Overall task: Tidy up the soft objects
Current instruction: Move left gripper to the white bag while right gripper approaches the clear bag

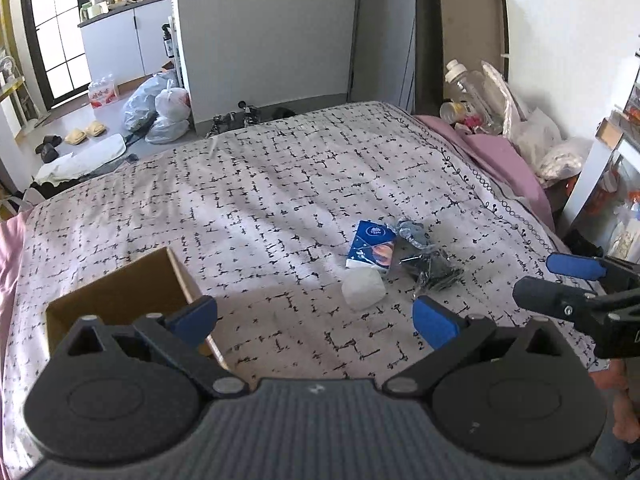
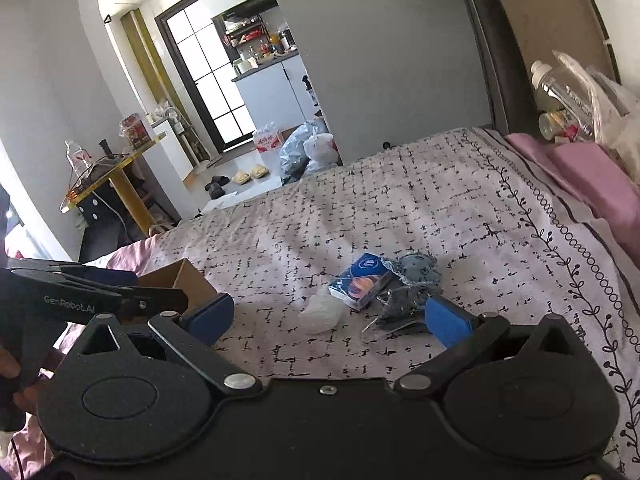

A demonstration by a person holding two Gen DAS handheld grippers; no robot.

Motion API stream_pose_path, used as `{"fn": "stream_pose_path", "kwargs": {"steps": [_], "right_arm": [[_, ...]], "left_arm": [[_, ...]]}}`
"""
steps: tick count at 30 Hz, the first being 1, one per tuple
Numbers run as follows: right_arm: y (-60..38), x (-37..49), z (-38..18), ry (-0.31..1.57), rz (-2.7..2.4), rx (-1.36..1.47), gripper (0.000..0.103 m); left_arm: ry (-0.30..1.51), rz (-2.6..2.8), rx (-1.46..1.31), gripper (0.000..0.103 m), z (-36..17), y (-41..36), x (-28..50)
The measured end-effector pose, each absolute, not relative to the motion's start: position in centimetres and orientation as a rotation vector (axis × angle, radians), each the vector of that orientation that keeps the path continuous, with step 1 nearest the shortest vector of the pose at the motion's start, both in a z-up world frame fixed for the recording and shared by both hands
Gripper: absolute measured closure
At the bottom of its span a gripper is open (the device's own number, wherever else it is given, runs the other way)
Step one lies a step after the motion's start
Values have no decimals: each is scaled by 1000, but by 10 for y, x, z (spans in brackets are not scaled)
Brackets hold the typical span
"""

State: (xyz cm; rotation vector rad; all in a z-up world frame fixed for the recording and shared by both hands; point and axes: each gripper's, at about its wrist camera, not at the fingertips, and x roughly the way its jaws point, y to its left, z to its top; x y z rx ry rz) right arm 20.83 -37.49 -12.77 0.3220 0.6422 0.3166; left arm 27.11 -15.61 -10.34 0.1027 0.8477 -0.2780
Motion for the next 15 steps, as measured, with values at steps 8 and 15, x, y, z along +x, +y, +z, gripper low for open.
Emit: {"fn": "stream_pose_path", "kwargs": {"steps": [8, 15], "right_arm": [[-392, 229, -149, 680, 301, 363, 0], [-408, 251, -169, 740, 301, 428, 0]], "left_arm": [[932, -308, 149, 0, -126, -184, 298], [954, -303, 137, 0, -140, -203, 329]]}}
